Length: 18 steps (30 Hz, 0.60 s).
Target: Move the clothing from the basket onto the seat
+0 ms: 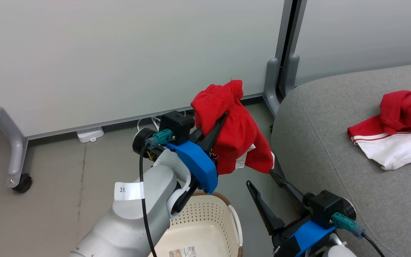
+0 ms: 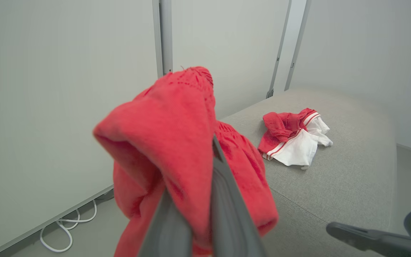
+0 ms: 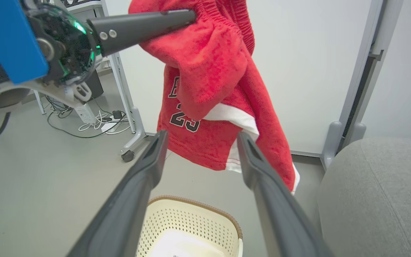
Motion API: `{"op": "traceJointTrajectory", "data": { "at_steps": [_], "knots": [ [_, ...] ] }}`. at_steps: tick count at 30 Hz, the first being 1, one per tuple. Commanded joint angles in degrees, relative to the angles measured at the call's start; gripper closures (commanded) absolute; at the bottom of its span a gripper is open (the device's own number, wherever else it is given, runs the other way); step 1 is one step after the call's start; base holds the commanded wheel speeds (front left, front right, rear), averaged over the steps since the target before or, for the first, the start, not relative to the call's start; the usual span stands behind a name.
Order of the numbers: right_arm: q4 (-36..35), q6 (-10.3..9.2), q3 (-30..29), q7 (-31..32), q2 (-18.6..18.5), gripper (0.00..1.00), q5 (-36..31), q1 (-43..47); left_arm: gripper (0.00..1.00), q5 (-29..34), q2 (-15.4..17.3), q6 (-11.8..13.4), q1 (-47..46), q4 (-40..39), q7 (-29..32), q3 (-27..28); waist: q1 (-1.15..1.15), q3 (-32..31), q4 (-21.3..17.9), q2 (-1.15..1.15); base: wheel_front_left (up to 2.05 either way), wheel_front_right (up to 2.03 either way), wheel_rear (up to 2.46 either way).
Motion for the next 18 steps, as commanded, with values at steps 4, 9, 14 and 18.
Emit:
{"op": "traceJointTrajectory", "data": {
  "at_steps": [4, 9, 14, 18],
  "knots": [
    [0.0, 0.01, 0.2, 0.2, -0.1, 0.0, 0.3, 0.4, 1.0, -0.5, -0.2, 0.0, -1.2, 0.1, -0.1, -0.7, 0.0, 0.0, -0.2, -0.01, 0.0, 0.0, 0.0],
    [0.1, 0.01, 0.5, 0.3, -0.1, 0.0, 0.2, 0.3, 1.0, -1.0, -0.3, 0.0, -1.1, 1.0, -0.5, -1.3, 0.0, 0.2, -0.3, -0.01, 0.0, 0.0, 0.0],
    [0.4, 0.01, 0.9, 0.6, 0.1, 0.0, 0.1, -0.4, 1.0, -1.3, -0.6, 0.0, -1.4, 1.9, -1.0, -1.9, 0.0, 0.4, -0.1, -0.01, 0.0, 0.0, 0.0],
    [1.7, 0.01, 0.0, 1.6, 0.4, 0.0, -0.2, -1.3, 1.0, -1.6, -0.8, 0.0, -1.6, 2.3, -1.3, -2.4, 0.0, 0.6, 0.1, -0.01, 0.0, 0.0, 0.0]
  ]
}}
